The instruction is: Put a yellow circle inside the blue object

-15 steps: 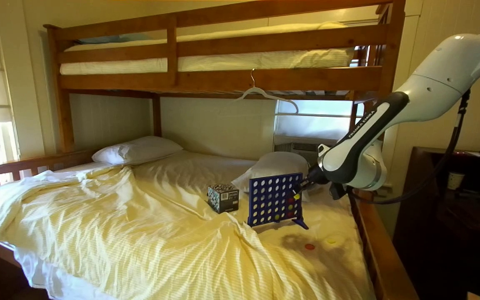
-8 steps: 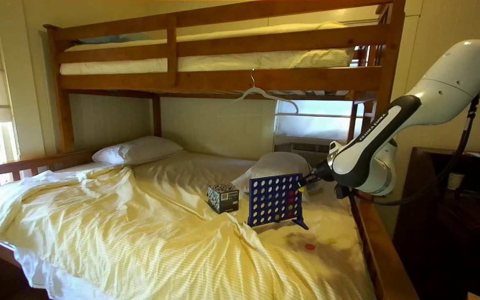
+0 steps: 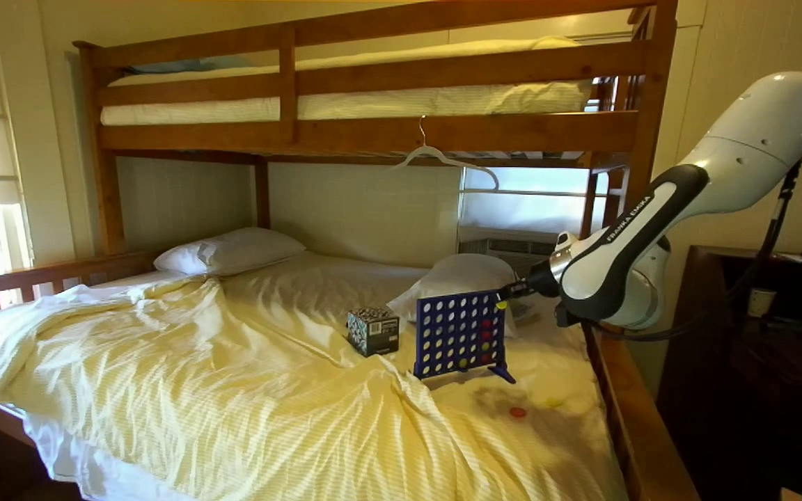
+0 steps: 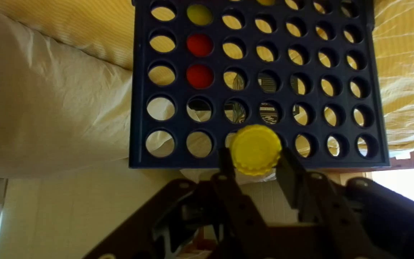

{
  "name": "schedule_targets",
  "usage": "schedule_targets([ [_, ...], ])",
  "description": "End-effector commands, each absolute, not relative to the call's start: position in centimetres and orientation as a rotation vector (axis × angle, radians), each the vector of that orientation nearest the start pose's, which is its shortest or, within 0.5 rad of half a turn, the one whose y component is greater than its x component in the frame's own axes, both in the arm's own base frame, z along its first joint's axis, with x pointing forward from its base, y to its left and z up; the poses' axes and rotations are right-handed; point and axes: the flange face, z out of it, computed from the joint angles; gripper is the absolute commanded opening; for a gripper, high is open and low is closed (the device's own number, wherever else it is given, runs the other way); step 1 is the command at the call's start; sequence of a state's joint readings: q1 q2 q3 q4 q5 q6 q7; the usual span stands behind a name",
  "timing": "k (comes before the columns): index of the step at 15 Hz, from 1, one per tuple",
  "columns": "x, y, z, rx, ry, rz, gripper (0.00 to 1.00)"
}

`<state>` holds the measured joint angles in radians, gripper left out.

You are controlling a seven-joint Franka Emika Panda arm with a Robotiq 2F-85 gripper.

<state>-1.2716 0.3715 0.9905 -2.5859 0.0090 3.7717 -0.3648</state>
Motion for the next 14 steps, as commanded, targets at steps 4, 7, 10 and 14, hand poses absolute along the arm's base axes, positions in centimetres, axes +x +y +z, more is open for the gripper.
schedule_targets([
  [4,47.3,-14.1,31.6,-2.703,0.236,-1.633,0.10],
  [7,47.8,-14.0,31.8,-2.685,0.250,-1.674,0.10],
  [10,48.5,-13.6,32.0,-2.681,0.249,-1.700,0.10],
  [14,49.1,-13.3,31.5,-2.702,0.251,-1.689,0.35],
])
